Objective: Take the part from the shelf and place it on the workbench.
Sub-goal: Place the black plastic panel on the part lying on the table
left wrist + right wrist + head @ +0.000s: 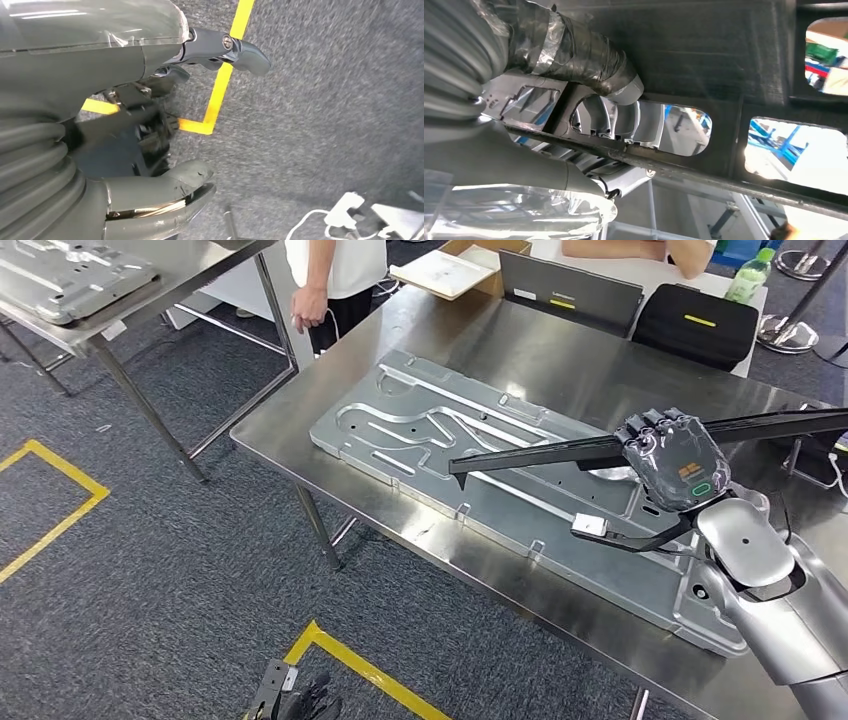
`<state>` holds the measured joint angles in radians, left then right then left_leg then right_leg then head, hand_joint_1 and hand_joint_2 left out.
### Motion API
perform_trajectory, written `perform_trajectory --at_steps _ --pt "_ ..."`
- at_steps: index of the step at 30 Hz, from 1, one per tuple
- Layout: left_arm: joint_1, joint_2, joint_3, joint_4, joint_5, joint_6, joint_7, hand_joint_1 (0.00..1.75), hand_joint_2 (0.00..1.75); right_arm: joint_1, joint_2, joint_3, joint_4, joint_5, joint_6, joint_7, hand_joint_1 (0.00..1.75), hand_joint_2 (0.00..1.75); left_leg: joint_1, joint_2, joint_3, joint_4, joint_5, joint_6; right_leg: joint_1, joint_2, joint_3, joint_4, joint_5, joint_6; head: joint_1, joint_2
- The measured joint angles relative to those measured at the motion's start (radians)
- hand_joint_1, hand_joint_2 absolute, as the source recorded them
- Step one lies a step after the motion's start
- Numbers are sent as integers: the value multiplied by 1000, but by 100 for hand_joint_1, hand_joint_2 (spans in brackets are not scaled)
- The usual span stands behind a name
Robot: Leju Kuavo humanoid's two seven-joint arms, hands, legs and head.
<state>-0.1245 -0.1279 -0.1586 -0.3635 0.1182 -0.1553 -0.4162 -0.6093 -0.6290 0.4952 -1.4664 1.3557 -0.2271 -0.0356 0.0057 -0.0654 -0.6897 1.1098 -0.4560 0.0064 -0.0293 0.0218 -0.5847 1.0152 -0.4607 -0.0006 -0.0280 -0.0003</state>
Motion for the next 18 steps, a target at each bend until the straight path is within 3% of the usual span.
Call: perform_trajectory --at_steps 1,3,4,5,6,8,10,12,14,16,18 --pt "-2 0 0 0 0 -1 -5 0 175 0 0 2 3 -2 6 6 175 175 0 32 -29 64 -34 -3 3 -10 1 -1 0 -3 -1 0" --pt "-2 0 0 0 4 -3 -13 0 175 4 0 3 10 -6 21 21 175 175 4 56 -82 181 -79 -6 6 -29 1 0 -1 -6 -1 0" --pt "0 0 0 0 6 -4 -16 0 175 8 0 3 14 -8 25 28 175 175 5 58 -85 194 -76 -7 7 -35 1 1 -2 -7 -1 0" --pt "1 0 0 0 7 -3 -17 0 175 13 0 3 17 -9 27 33 175 175 5 59 -68 167 -55 -6 7 -41 1 2 -3 -6 -1 0" --pt "2 0 0 0 7 -2 -17 0 175 16 0 3 19 -9 28 37 175 175 5 59 -32 104 -23 -4 7 -45 2 4 -5 -4 -1 0" --pt "1 2 0 0 6 0 -18 0 175 21 0 3 22 -9 28 41 87 87 2 62 41 -29 19 6 10 -51 2 8 -9 3 -1 0" --pt "2 3 0 0 1 4 -19 0 175 23 1 3 25 -9 27 43 0 0 -3 62 68 -80 24 13 13 -54 1 9 -11 11 0 0" --pt "3 3 -2 0 -14 15 -17 0 175 26 2 2 26 -8 27 45 0 0 -2 60 72 -88 27 20 12 -55 4 5 -11 22 0 0" --pt "2 3 -3 0 -24 20 -16 0 87 30 3 -1 28 -7 27 47 0 0 2 59 79 -101 34 31 10 -47 -4 28 -33 31 0 0" --pt "1 3 -4 0 -22 11 -15 0 0 39 4 -6 29 -7 26 49 0 0 4 58 82 -107 37 38 7 -34 -51 129 -89 37 1 0" --pt "4 3 -3 0 -18 5 -16 0 0 53 7 -10 29 -7 23 51 0 0 3 57 82 -106 36 41 7 -28 -114 249 -132 41 1 0"
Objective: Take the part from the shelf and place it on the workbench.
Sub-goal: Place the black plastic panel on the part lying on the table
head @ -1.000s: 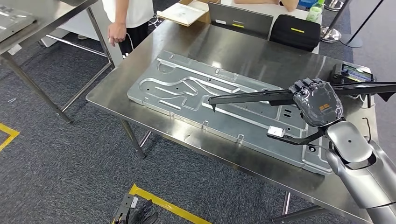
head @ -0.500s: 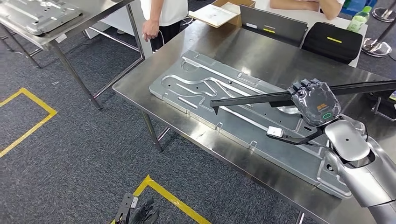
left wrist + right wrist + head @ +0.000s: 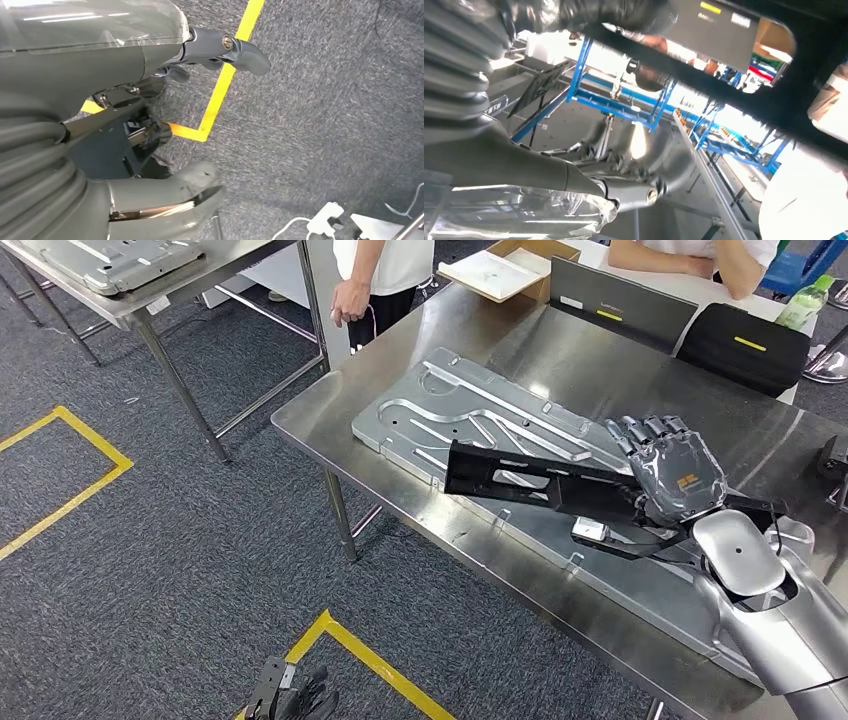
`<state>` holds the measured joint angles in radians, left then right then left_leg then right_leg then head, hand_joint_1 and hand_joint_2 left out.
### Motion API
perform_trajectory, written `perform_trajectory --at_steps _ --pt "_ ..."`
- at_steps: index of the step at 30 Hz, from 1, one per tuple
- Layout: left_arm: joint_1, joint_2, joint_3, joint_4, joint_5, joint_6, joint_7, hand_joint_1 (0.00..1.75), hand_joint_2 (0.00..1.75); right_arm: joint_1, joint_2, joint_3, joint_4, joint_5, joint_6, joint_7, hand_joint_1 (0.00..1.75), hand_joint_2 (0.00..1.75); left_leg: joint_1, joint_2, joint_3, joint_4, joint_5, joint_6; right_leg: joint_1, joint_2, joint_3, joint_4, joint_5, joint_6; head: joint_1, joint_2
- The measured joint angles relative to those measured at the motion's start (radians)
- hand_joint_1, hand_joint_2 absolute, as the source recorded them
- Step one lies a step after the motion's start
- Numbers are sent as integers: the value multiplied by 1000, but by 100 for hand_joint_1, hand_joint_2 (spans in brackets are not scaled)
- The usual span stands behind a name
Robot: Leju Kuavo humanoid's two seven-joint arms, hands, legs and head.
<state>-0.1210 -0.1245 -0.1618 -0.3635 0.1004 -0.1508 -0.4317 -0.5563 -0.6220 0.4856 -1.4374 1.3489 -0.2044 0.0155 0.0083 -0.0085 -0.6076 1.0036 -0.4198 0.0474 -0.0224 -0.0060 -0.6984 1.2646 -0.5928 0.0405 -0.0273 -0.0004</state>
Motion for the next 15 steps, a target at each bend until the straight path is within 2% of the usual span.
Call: perform_trajectory --at_steps 1,2,4,5,6,7,8,10,12,14,15 --pt "1 0 0 0 2 0 0 0 0 6 2 -2 0 0 -4 1 0 0 0 -1 0 1 -1 0 -1 1 -15 22 4 1 0 0" --pt "2 0 1 0 4 0 0 0 0 11 4 -6 0 0 -8 4 0 0 0 -2 1 4 -3 0 -1 1 -11 5 28 2 0 0" --pt "2 0 1 0 7 1 0 0 0 14 7 -16 -1 -2 -16 8 0 0 0 -4 2 11 -8 -4 -2 1 45 -120 99 -1 0 0" --pt "2 0 2 0 7 2 0 0 0 15 8 -22 -2 -2 -19 10 0 0 -1 -6 1 15 -11 -8 0 2 73 -180 123 -4 0 0" --pt "2 1 2 0 7 2 0 0 0 17 9 -27 -3 -3 -22 12 0 0 -3 -7 0 17 -13 -12 3 3 92 -220 135 -8 0 0" --pt "2 1 2 0 7 3 0 0 0 21 11 -31 -4 -3 -26 15 0 0 -4 -8 0 19 -14 -17 6 4 98 -237 136 -13 0 0" --pt "3 1 2 0 8 4 0 0 0 25 13 -35 -5 -3 -29 17 0 0 -4 -8 -1 18 -14 -22 9 4 99 -237 136 -18 0 0" --pt "4 2 3 0 8 6 0 0 0 34 17 -44 -7 -4 -33 17 0 0 -4 -8 -2 23 -19 -32 5 3 100 -242 141 -30 -1 0" --pt "4 3 3 0 7 7 0 0 0 39 23 -53 -10 -6 -34 15 0 0 -3 -4 -26 80 -59 -40 0 -1 103 -248 146 -44 -1 0" --pt "6 4 3 0 7 7 0 0 0 45 30 -61 -13 -6 -35 14 0 0 -1 0 -82 208 -125 -46 1 -4 102 -248 146 -51 -1 0" --pt "8 4 3 0 7 8 -1 0 0 49 33 -64 -13 -2 -36 16 0 0 0 0 -108 267 -147 -48 2 -5 101 -247 146 -51 -1 0"
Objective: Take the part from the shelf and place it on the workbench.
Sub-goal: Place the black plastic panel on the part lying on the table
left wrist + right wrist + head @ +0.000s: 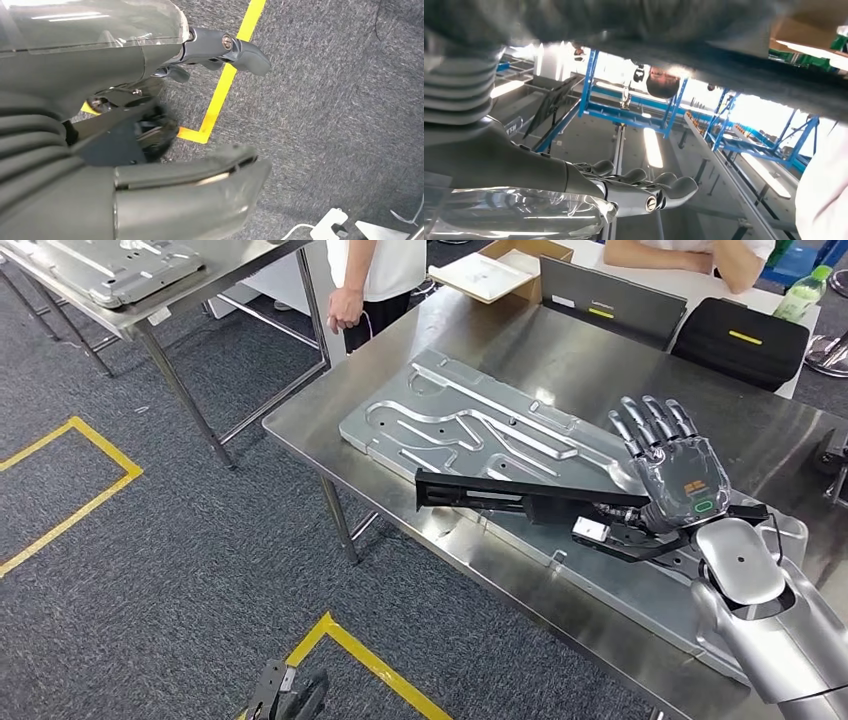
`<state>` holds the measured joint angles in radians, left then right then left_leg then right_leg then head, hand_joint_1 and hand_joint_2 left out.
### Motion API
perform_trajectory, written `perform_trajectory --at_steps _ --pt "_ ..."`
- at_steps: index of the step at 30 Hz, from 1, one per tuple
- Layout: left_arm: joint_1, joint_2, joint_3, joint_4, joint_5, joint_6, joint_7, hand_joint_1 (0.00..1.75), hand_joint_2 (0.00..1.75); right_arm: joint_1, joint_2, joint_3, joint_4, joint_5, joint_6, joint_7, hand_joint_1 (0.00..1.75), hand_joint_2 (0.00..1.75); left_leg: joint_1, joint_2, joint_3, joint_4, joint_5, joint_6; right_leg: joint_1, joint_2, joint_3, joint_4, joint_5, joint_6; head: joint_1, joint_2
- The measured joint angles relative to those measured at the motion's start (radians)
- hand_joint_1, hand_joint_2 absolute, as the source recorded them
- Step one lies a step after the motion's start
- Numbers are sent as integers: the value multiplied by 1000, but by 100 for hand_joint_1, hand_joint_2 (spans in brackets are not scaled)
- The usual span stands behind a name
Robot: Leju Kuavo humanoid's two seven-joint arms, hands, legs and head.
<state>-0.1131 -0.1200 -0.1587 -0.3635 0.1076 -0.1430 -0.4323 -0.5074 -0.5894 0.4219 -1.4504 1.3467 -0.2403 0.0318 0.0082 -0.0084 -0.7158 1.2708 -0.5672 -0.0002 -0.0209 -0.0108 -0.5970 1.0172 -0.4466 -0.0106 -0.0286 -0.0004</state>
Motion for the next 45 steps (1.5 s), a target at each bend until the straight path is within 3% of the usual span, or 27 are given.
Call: perform_trajectory --at_steps 1,2,4,6,11,13,15,16,17,18,19,21,24,26,28,30,31,32,33,35,37,40,42,45 --pt "2 0 0 0 0 1 0 0 0 4 4 -1 0 13 -4 10 0 0 1 0 -14 32 -5 -1 0 -1 0 1 0 0 0 0" --pt "4 1 0 0 0 3 0 0 0 9 9 -4 0 38 -11 32 0 0 1 1 -8 24 9 -1 1 -1 -1 3 -1 0 0 0" --pt "5 2 1 0 0 6 -1 0 0 20 26 -21 0 109 -31 96 0 0 2 2 52 -94 71 4 0 -1 -1 7 -4 3 0 0" --pt "5 3 1 0 0 7 -3 0 0 29 46 -51 0 162 -47 147 0 0 -2 3 109 -210 110 12 4 -1 -3 12 -6 11 0 0" --pt "11 4 4 0 -1 9 -9 0 0 44 74 -115 -2 212 -62 207 0 0 -4 0 122 -255 126 38 1 -1 -11 20 -14 40 0 0" --pt "12 4 6 0 -2 10 -10 0 0 45 75 -137 -4 218 -69 227 0 0 -1 -1 123 -265 133 48 -1 2 -46 96 -64 46 1 0" --pt "15 4 7 0 -3 11 -11 0 0 50 76 -151 -4 219 -71 246 0 0 -3 0 122 -266 134 51 -1 5 -104 219 -121 51 1 0" --pt "17 4 7 0 -5 12 -11 0 0 55 75 -153 -5 220 -71 262 0 0 -4 0 122 -265 133 51 -1 6 -123 259 -129 52 1 0" --pt "18 4 8 0 -6 14 -12 0 0 60 73 -154 -6 220 -71 283 0 0 -4 -1 122 -263 132 51 -2 6 -126 264 -119 53 1 0" --pt "19 4 8 0 -8 15 -13 0 0 63 70 -154 -8 221 -71 306 0 0 -5 -2 122 -261 131 51 -2 6 -110 230 -90 52 1 0" --pt "20 4 8 0 -10 15 -14 0 0 64 65 -154 -11 222 -71 327 0 0 -5 -3 122 -258 129 50 -1 6 -79 167 -53 49 1 0" --pt "20 4 9 0 -13 16 -16 0 0 63 55 -153 -16 223 -71 364 0 0 -8 -5 120 -252 125 45 3 7 -21 49 -10 40 1 0" --pt "21 3 12 0 -17 17 -19 0 0 64 39 -140 -22 224 -68 429 0 0 -11 -6 115 -250 124 32 10 9 -6 6 -6 28 1 0" --pt "23 3 17 0 -20 17 -21 0 0 65 32 -132 -24 224 -60 448 0 0 -10 -4 111 -240 114 21 5 8 -2 -1 -2 18 1 0" --pt "22 4 24 0 -27 18 -25 0 0 65 32 -126 -25 225 -45 444 0 0 -8 -1 80 -167 69 10 1 5 2 -7 1 7 0 0" --pt "24 4 29 1 -33 18 -27 0 0 69 32 -121 -26 225 -32 440 0 0 -5 0 17 -35 8 3 1 3 2 -7 0 2 0 0" --pt "26 4 31 1 -34 18 -27 0 0 71 32 -119 -25 225 -28 442 0 0 -4 1 -8 15 -6 1 1 2 2 -5 -1 1 0 0" --pt "27 4 33 2 -35 18 -27 0 0 72 32 -117 -25 225 -25 445 0 0 -4 1 -17 32 -1 -1 1 1 2 -4 -2 1 0 0" --pt "28 4 34 2 -35 19 -27 0 0 72 32 -115 -25 225 -19 448 0 0 -3 1 -6 8 22 0 1 1 2 -2 -3 2 0 0" --pt "29 5 40 3 -36 21 -27 0 0 71 33 -114 -23 225 18 448 0 0 -3 2 57 -122 86 5 1 2 3 4 -8 6 0 0" --pt "28 5 47 3 -37 23 -27 0 0 65 36 -124 -12 225 107 426 0 0 -6 1 106 -223 118 14 4 3 2 10 -12 15 0 0" --pt "32 5 55 3 -42 25 -27 0 0 46 42 -152 21 221 231 368 0 0 -9 0 112 -245 123 30 3 3 -1 8 -11 32 1 0" --pt "33 5 63 4 -43 27 -28 0 0 23 43 -165 48 203 320 316 0 0 -8 0 115 -256 131 44 0 4 -11 32 -31 41 1 0" --pt "34 6 76 4 -47 28 -30 0 0 -4 39 -174 97 168 448 256 0 0 -7 1 116 -260 135 54 -2 6 -84 193 -116 49 1 0"
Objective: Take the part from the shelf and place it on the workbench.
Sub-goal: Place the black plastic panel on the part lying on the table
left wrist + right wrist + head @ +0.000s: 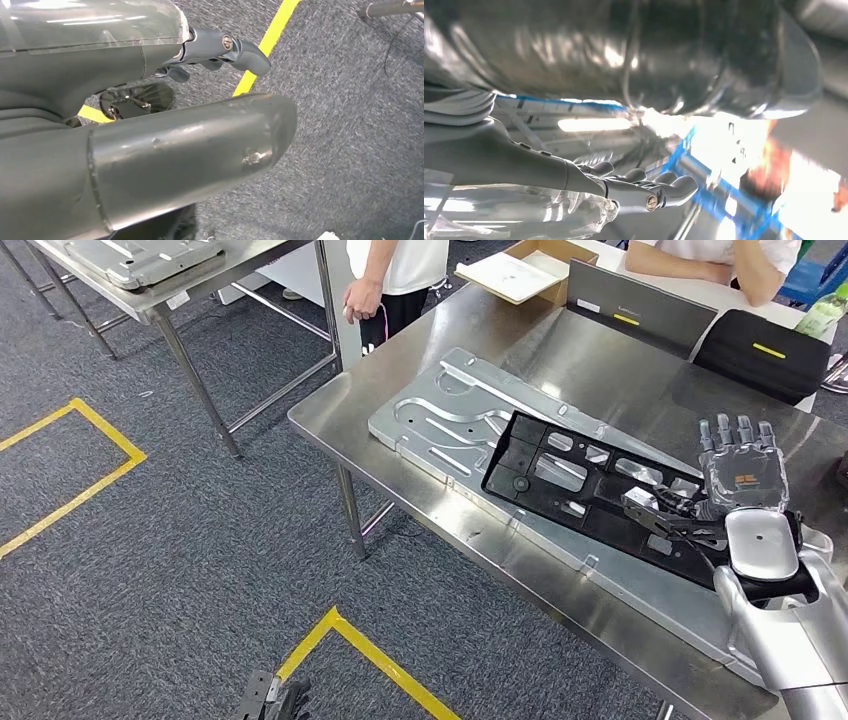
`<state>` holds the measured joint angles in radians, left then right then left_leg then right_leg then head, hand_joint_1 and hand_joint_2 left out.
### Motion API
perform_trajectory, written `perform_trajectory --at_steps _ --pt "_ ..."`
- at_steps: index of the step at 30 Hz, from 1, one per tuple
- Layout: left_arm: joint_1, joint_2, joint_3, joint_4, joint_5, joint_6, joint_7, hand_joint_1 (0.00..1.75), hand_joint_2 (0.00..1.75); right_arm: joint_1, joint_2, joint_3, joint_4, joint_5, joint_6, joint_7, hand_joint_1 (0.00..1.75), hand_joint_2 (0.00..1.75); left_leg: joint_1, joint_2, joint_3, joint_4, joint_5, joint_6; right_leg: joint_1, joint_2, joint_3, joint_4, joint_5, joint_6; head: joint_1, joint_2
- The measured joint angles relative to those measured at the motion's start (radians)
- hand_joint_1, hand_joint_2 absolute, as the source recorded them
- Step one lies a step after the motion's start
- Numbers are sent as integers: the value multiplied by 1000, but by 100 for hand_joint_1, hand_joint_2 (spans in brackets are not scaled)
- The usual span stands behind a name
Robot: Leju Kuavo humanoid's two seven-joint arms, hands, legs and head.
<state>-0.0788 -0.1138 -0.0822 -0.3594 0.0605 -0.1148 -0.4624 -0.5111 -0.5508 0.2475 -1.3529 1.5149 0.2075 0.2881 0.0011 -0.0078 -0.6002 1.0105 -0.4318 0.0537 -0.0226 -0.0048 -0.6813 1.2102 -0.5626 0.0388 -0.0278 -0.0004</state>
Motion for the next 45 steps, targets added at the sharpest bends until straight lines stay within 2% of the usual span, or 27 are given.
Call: perform_trajectory --at_steps 1,2,3,5,7,10,12,13,16,17,18,19,21,23,27,29,31,32,33,34,36,37,38,40,42,44,45 --pt "2 1 3 0 -2 0 0 0 0 -2 -1 -1 16 -5 13 -4 0 0 -1 0 0 1 0 1 0 0 -26 54 -18 2 0 0" --pt "4 2 5 1 -4 1 0 0 0 -2 -1 -1 29 -6 17 -4 0 0 -1 -1 -1 2 0 1 0 0 -40 80 -18 2 0 0" --pt "5 3 8 2 -6 2 -1 0 0 -3 -1 -1 41 -4 18 -2 0 0 -1 -1 0 3 -1 1 0 1 -36 69 1 2 0 0" --pt "5 4 15 4 -8 4 -3 0 0 -6 -2 -2 58 7 8 14 0 0 -1 -2 1 7 -4 -2 0 0 19 -51 69 -4 0 0" --pt "4 4 21 4 -13 6 -7 0 0 -8 -6 0 66 28 -39 73 0 0 -5 -3 -2 11 -7 -8 5 0 70 -161 108 -12 0 0" --pt "5 4 26 5 -23 8 -10 0 0 -6 -19 5 68 47 -131 170 0 0 -6 -3 -3 10 -6 -22 10 2 81 -188 111 -23 0 0" --pt "5 4 30 5 -29 8 -10 0 0 -3 -19 4 65 52 -160 163 0 0 -4 -1 -9 30 -23 -34 6 1 86 -196 116 -35 -1 0" --pt "4 4 33 5 -31 8 -10 0 0 0 -16 2 62 54 -178 150 0 0 -3 0 -24 65 -46 -40 3 0 88 -200 118 -41 -1 0" --pt "5 4 43 6 -42 5 -11 0 0 16 6 -19 43 48 -262 89 0 0 3 1 -110 252 -136 -54 4 -1 88 -201 119 -49 -1 0" --pt "6 4 46 6 -46 4 -11 0 0 23 18 -29 33 40 -288 67 0 0 3 1 -128 290 -144 -56 4 -1 88 -200 119 -49 -1 0" --pt "7 4 48 6 -49 1 -11 0 0 31 28 -38 23 30 -311 44 0 0 4 1 -127 289 -132 -57 4 -1 88 -198 118 -48 -1 0" --pt "7 4 48 6 -53 -1 -11 0 0 38 39 -47 10 16 -337 16 0 0 4 1 -105 246 -103 -56 4 -1 88 -196 118 -47 -1 0" --pt "5 4 49 6 -62 -6 -11 0 0 52 61 -63 -26 -18 -399 -43 0 0 2 1 -35 106 -41 -49 6 -1 87 -190 114 -42 -1 0" --pt "4 4 50 6 -68 -9 -11 0 0 62 82 -73 -63 -39 -438 -76 0 0 0 1 6 23 -19 -38 9 0 84 -185 111 -34 0 0" --pt "4 4 50 6 -70 -10 -10 0 0 77 104 -85 -108 -46 -444 -87 0 0 0 0 11 3 -10 -15 7 0 80 -176 101 -13 0 0" --pt "3 3 50 6 -71 -10 -10 0 0 80 109 -92 -119 -46 -444 -87 0 0 3 1 12 -5 -4 -5 5 1 47 -101 50 -6 0 0" --pt "4 2 51 6 -72 -11 -10 0 0 87 113 -97 -122 -47 -444 -88 0 0 2 1 10 -5 -3 -2 4 1 -10 24 -11 -2 0 0" --pt "4 2 51 6 -72 -11 -10 0 0 92 115 -98 -123 -50 -445 -91 0 0 1 1 9 -4 -3 -2 4 1 -30 67 -22 0 0 0" --pt "5 2 51 6 -74 -11 -10 0 0 96 118 -99 -123 -59 -449 -101 0 0 1 1 9 -3 -3 -2 3 1 -34 76 -14 0 0 0" --pt "5 2 51 6 -76 -12 -9 0 0 99 120 -99 -126 -74 -458 -117 0 0 1 1 9 -2 -3 -3 2 1 -20 47 11 -1 0 0" --pt "3 0 51 6 -80 -16 -8 0 0 102 125 -99 -142 -116 -488 -166 0 0 0 0 9 2 -6 -7 3 1 47 -83 75 -7 0 0" --pt "2 -1 51 6 -82 -19 -8 0 0 105 129 -98 -156 -133 -502 -190 0 0 -1 0 8 5 -7 -10 5 2 74 -140 94 -12 0 0" --pt "1 -2 51 6 -85 -21 -7 0 0 109 134 -95 -173 -143 -511 -212 0 0 -2 0 6 7 -8 -14 8 3 91 -175 102 -16 0 0" --pt "-2 -5 51 6 -90 -25 -4 0 0 121 144 -74 -211 -144 -516 -247 0 0 -2 -1 5 6 -8 -24 15 4 94 -189 102 -24 0 0" --pt "-5 -7 51 6 -93 -26 -1 0 0 132 153 -42 -243 -128 -517 -268 0 87 -1 -2 3 8 -13 -35 11 -1 98 -197 106 -36 0 0" --pt "-10 -9 51 5 -93 -26 1 0 0 139 161 -13 -264 -104 -525 -275 0 175 0 -1 -25 73 -54 -45 6 -11 102 -205 110 -47 -1 0" --pt "-12 -9 51 5 -93 -26 3 0 0 144 165 1 -269 -94 -533 -275 0 175 3 0 -53 135 -87 -49 6 -17 103 -206 110 -51 -1 0"
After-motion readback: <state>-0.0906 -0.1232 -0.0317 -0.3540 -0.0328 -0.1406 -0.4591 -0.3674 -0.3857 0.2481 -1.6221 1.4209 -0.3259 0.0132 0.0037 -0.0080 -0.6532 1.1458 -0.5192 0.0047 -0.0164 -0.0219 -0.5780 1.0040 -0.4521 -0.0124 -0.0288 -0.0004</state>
